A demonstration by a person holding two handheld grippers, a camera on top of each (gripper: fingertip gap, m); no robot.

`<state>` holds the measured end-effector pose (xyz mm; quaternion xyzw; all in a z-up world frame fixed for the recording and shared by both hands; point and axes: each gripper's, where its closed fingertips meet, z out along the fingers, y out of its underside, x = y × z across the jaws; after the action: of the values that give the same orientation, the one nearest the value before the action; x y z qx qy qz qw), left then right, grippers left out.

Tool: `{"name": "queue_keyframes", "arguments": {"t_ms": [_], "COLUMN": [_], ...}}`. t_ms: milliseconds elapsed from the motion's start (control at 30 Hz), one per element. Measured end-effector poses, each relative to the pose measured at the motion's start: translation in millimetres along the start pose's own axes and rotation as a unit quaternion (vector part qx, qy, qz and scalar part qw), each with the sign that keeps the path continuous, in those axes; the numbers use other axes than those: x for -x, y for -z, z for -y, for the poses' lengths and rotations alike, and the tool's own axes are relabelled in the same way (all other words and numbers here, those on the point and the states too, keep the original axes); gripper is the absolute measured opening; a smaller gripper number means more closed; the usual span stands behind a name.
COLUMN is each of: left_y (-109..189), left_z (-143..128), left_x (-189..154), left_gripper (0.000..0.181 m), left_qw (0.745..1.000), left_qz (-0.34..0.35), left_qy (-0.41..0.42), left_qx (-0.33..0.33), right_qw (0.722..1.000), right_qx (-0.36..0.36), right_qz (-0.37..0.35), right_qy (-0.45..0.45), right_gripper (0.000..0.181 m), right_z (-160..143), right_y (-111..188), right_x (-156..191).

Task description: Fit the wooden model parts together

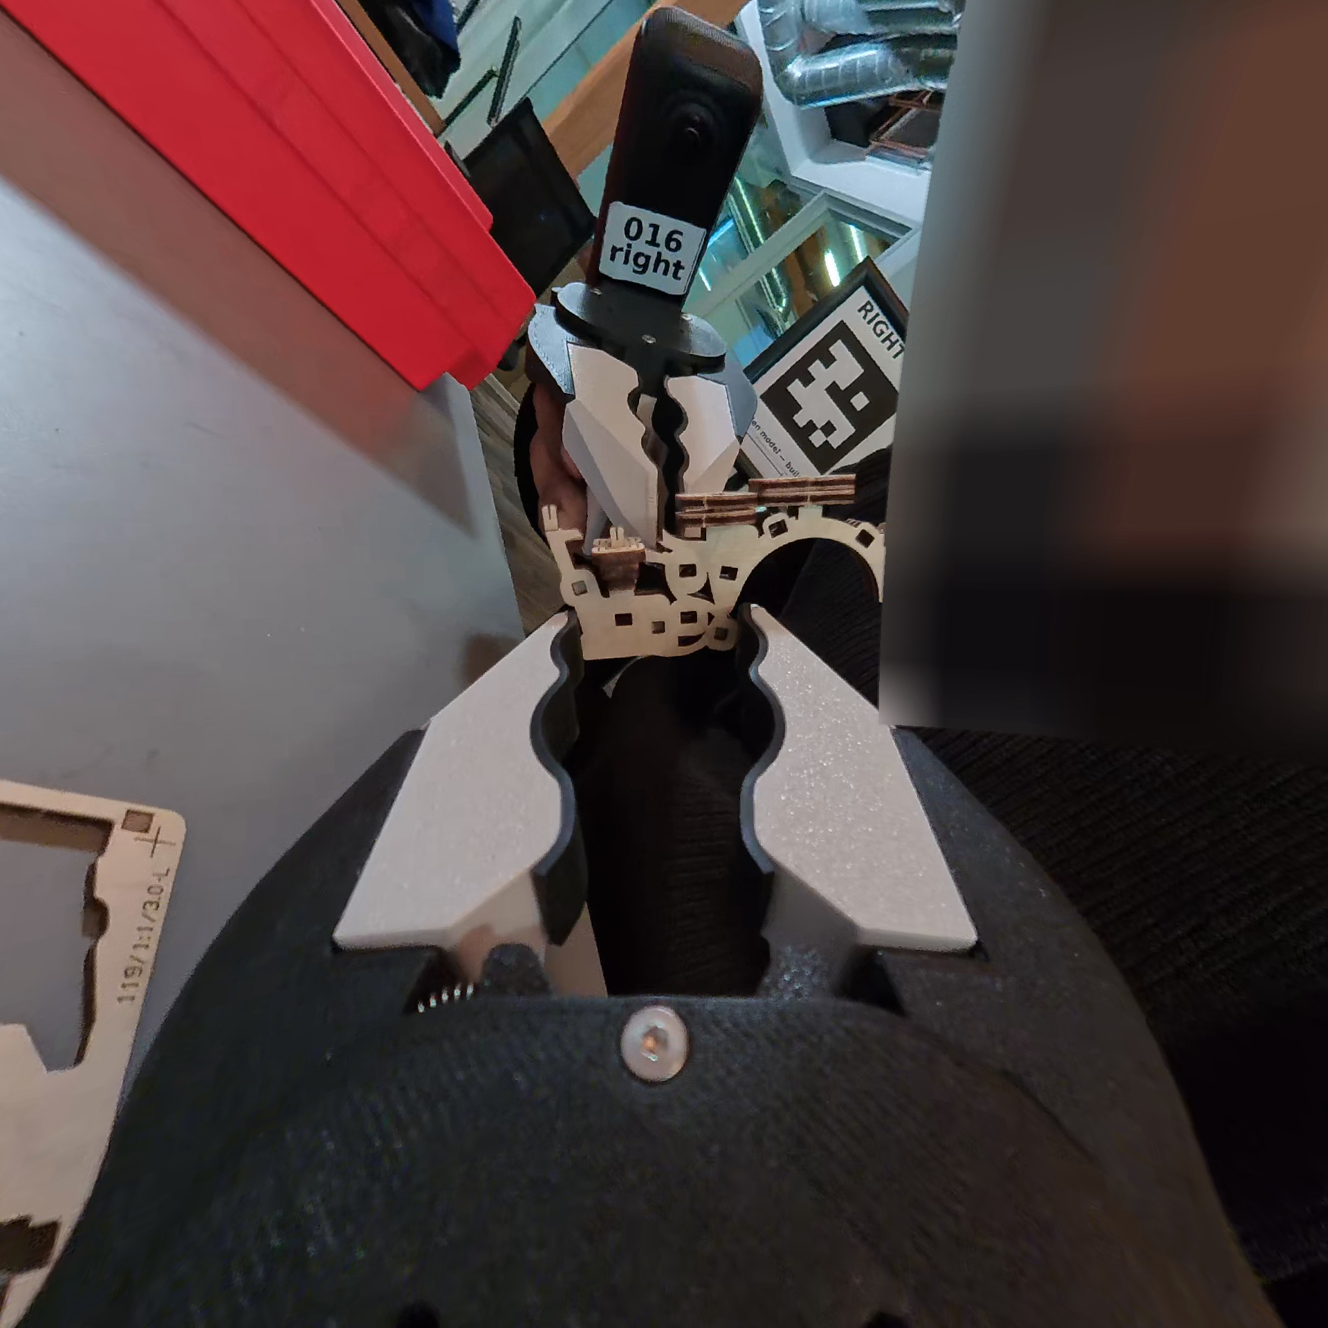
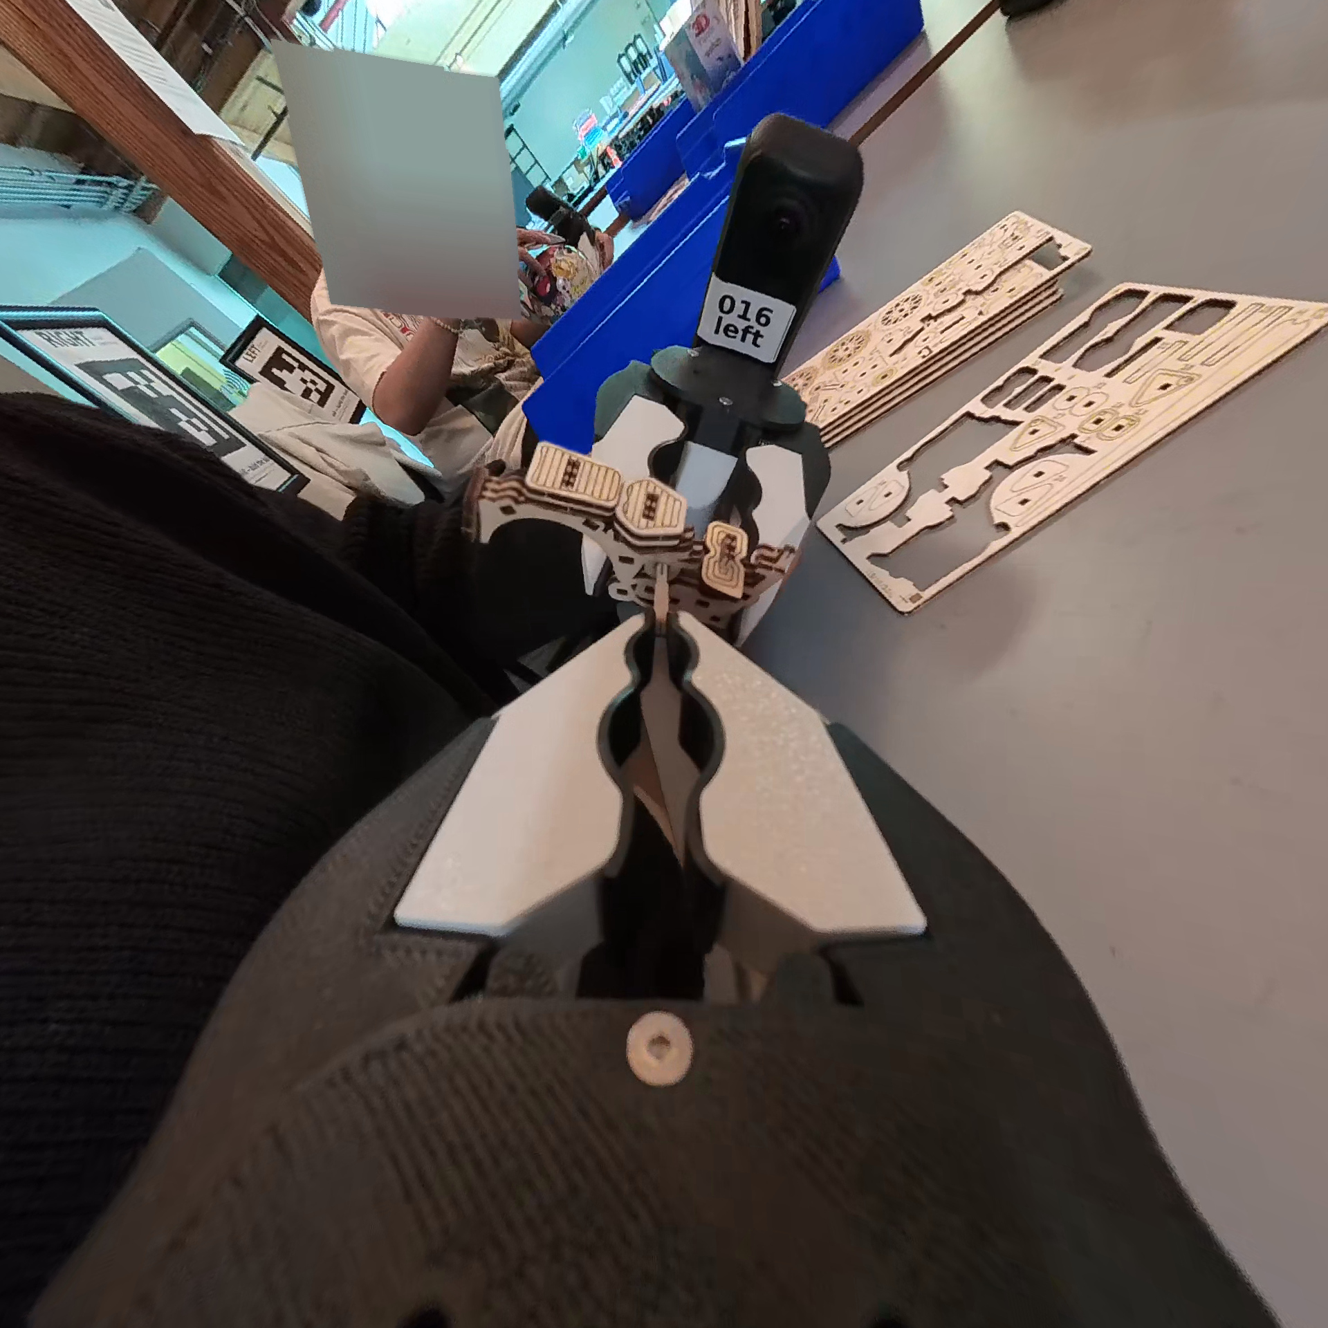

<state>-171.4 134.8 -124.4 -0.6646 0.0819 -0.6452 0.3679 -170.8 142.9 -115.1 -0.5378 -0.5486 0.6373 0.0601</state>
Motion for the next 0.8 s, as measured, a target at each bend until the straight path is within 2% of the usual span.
{"name": "queue_keyframes", "arguments": {"t_ms": [467, 800], "left_y": [6, -1], "left_z": [-9, -27], "left_x": [5, 14], "left_gripper": [0.04, 0.041], "left_qw": [0.999, 0.994], "left_qz": [0.042, 0.07], "left_qy": [-0.012, -0.027], "left_qx": [0.017, 0.08], "right_qw": [0.998, 0.994], "right_qx": [0.037, 0.066], "right_qz": [0.033, 0.04], "right_qy": [-0.05, -0.077], "right_gripper": [0.002, 0.002], "right_z": [-11, -24], "right_y": [-8, -5], "right_x": [-2, -5]}}
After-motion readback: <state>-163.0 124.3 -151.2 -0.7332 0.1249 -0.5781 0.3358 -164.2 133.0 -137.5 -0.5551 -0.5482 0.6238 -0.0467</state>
